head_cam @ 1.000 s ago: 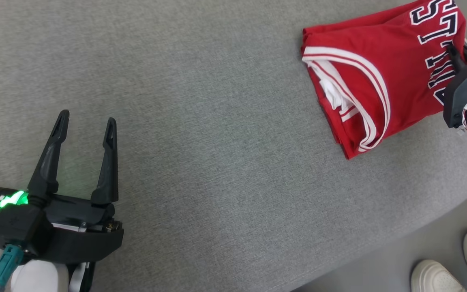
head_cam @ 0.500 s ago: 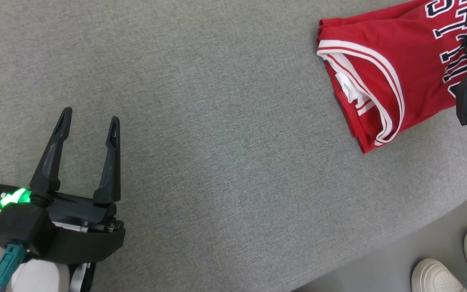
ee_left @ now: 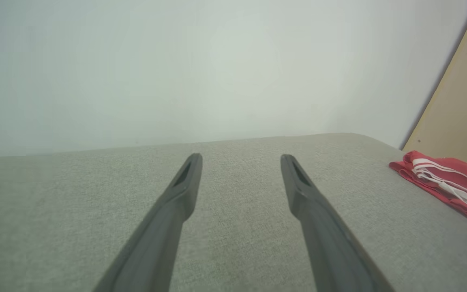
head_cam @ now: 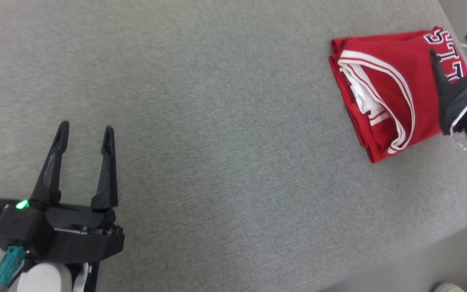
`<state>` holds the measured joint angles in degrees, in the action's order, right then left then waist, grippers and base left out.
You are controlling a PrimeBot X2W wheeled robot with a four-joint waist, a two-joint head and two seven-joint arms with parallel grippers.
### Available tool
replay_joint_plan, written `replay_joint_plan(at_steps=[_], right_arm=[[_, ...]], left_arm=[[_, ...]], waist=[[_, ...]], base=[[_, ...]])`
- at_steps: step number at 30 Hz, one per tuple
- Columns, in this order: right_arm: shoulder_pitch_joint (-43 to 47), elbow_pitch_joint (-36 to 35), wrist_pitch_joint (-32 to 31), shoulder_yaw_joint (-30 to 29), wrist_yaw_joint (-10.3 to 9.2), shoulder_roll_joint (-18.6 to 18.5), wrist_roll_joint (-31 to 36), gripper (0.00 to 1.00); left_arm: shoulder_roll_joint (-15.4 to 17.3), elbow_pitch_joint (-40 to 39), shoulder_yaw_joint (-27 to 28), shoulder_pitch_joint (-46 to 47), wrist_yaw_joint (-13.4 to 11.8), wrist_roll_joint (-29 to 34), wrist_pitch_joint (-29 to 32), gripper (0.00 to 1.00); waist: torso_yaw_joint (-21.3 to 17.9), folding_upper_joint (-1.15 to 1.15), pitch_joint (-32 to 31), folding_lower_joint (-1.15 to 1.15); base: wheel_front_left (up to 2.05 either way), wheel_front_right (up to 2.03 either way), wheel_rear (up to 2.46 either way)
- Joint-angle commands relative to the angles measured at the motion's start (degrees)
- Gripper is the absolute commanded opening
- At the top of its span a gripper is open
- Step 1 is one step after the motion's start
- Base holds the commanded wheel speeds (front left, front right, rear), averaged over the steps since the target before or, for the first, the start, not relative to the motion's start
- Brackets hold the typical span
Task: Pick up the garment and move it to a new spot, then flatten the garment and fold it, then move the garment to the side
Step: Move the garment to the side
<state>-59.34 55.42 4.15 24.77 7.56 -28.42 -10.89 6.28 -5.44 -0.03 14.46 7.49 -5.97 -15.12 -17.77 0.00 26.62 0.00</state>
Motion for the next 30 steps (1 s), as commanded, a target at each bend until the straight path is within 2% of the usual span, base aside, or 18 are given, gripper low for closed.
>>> replay_joint_plan(at_steps=[1, 10, 19, 30], right_arm=[[1.75, -0.90, 1.42, 0.50, -0.16, 0.70, -1.15, 1.00], [8.59, -5.84, 6.35, 0.86, -0.16, 2.65, -6.77, 1.00], [21.18, -15.53, 10.52, -1.56, -0.16, 3.54, -12.96, 1.00], [38.05, -25.64, 11.05, -10.62, -0.16, 9.25, -8.24, 1.00]], left_arm=[[-0.68, 0.66, 0.73, -1.53, -0.12, -0.32, -0.01, 1.00], [-2.63, 3.81, 2.97, -6.41, -0.71, -1.14, -0.01, 1.00], [-3.33, 6.64, 5.63, -13.24, -2.57, -2.42, -0.02, 1.00], [-3.39, 7.91, 6.33, -19.63, -4.58, -3.33, -0.02, 1.00]], waist=[[2.84, 0.00, -3.29, 0.00], [7.69, 0.00, -10.54, 0.00], [11.82, 0.00, -19.91, 0.00], [12.30, 0.00, -26.29, 0.00]], base=[[0.00, 0.00, 0.00], [0.00, 0.00, 0.00], [0.00, 0.00, 0.00], [0.00, 0.00, 0.00]])
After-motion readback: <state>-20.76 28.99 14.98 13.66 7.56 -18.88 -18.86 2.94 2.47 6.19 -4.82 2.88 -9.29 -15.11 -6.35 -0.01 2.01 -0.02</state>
